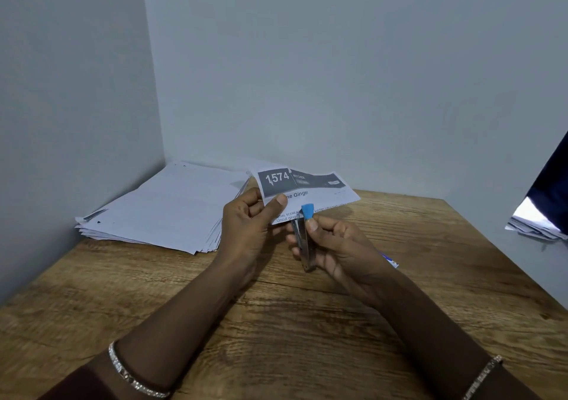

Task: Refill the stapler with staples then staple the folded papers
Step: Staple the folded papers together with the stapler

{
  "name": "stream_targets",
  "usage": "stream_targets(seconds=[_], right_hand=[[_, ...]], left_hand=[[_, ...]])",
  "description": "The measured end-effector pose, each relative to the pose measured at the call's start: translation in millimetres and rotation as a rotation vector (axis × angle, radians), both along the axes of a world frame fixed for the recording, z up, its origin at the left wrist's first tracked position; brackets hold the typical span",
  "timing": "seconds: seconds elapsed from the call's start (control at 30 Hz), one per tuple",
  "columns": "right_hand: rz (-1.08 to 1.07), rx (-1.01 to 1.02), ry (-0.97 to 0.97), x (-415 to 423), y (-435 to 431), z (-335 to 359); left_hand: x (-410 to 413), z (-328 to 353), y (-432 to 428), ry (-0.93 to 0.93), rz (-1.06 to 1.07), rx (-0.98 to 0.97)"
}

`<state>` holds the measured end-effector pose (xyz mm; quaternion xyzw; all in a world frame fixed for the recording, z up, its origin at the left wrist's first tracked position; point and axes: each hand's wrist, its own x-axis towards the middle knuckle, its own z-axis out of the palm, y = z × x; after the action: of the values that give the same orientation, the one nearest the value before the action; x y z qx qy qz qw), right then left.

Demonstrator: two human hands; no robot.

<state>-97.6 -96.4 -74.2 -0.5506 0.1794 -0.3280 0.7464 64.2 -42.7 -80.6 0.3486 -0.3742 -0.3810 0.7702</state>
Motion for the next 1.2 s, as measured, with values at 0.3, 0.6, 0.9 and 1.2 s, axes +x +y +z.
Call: stream_targets(seconds=[0.3, 0.6, 0.9, 1.2], right_hand=[[-0.013, 0.073, -0.026, 2.5, 1.8, -0.9], [-0.117, 0.130, 0.000, 5.8, -0.3, -4.0], [-0.244, 0.030, 0.058, 9.3, 2.3, -8.0], [-0.134, 0.127, 0.100, 4.1, 2.6, -0.8]], left_hand=[[-3.6, 2.1, 2.6, 0.047, -0.015, 0.072], [-4.5, -0.4, -1.4, 0.082, -0.044, 0.127], [-5.6, -3.2, -1.7, 0.047, -0.055, 0.169], [0.5, -2.4, -2.3, 0.029, -0.005, 0.196]])
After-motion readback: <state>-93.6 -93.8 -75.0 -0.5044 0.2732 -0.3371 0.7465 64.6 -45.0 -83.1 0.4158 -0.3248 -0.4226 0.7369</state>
